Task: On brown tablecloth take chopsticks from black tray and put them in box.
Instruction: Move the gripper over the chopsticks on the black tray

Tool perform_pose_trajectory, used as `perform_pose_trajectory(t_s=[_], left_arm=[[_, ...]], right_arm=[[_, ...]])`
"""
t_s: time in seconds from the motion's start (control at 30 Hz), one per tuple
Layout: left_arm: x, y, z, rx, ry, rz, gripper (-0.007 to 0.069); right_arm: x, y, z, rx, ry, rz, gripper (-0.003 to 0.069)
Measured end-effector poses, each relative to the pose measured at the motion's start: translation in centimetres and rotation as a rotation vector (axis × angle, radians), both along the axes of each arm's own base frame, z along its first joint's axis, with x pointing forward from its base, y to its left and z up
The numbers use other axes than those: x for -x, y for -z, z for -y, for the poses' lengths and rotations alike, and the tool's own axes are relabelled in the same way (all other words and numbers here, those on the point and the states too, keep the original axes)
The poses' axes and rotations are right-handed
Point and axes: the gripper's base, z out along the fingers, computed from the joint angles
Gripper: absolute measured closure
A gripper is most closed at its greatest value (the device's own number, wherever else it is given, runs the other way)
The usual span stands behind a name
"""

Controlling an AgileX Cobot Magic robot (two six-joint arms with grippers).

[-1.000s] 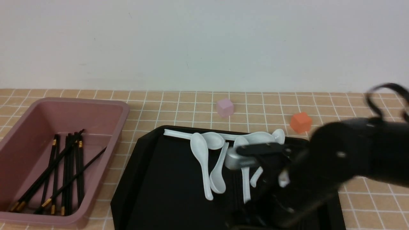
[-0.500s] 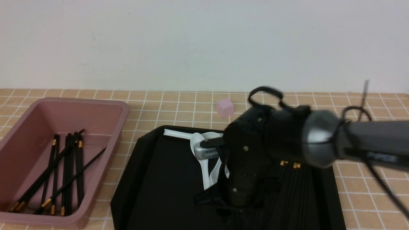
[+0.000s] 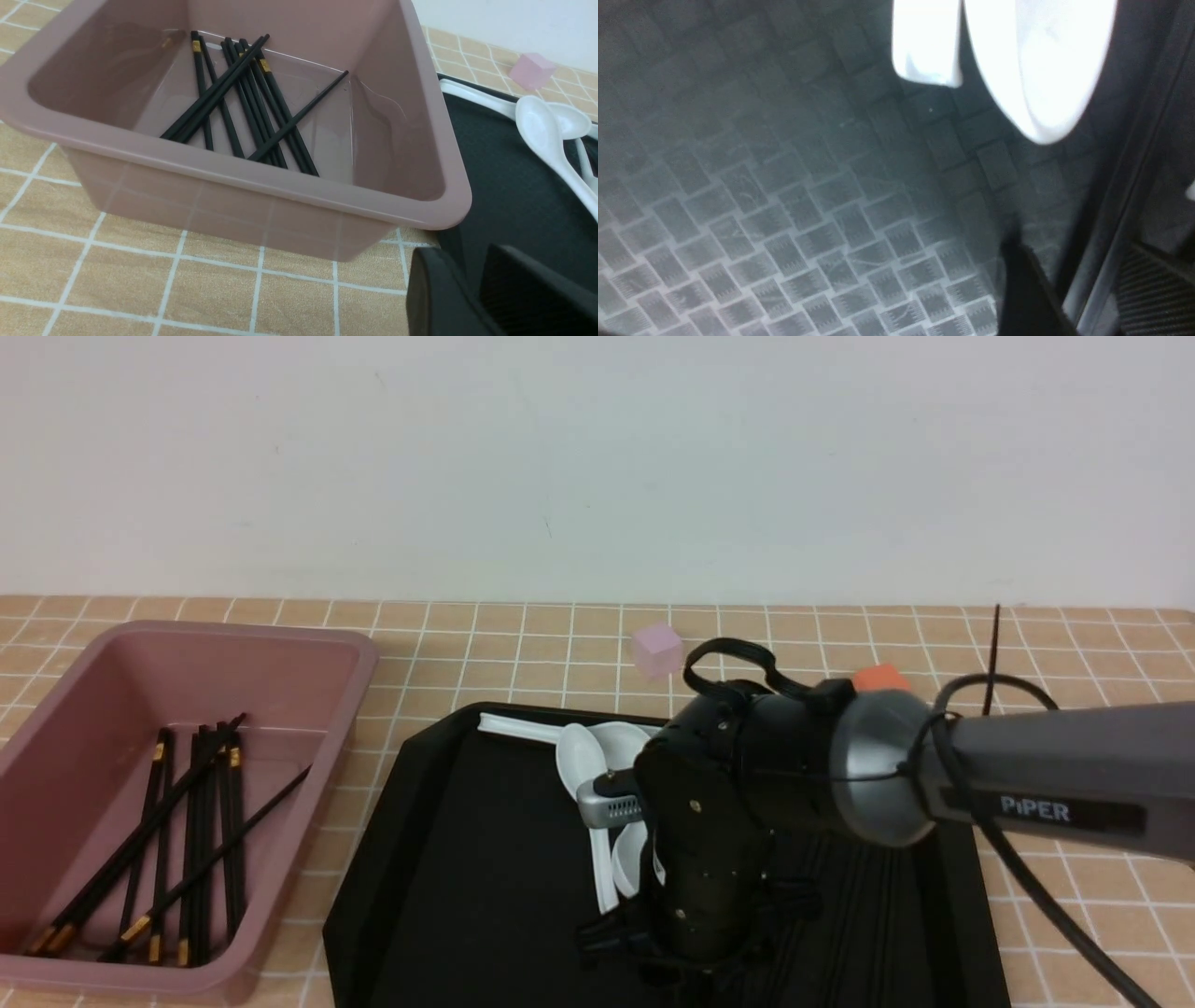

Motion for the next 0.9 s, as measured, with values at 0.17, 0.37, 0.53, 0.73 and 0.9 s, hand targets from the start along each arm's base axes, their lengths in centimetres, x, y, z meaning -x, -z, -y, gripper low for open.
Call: perform_pose_trajectory(t_s=[0.17, 0.37, 0.53, 0.73, 0.9], left_arm=[[0.00, 0.01, 0.00, 0.000, 0.000, -0.001, 0.0451], [0.00, 0.01, 0.00, 0.000, 0.000, -0.001, 0.0447], [0.00, 0.01, 0.00, 0.000, 0.000, -0.001, 0.0441], [0.00, 0.01, 0.00, 0.000, 0.000, -0.001, 0.0438], [0.00, 0.01, 0.00, 0.000, 0.000, -0.001, 0.0438]], right_arm=[[-0.10, 0.21, -0.14, 0.004, 0.003, -0.011, 0.0352], [-0.01, 0.24, -0.15, 0.010, 0.029, -0.032, 0.0354], [-0.06, 0.25, -0.09, 0.014, 0.086, -0.032, 0.0367], [-0.02, 0.24, -0.15, 0.011, 0.111, -0.032, 0.0428], [0.14, 0.25, -0.19, 0.021, 0.106, -0.036, 0.0513]])
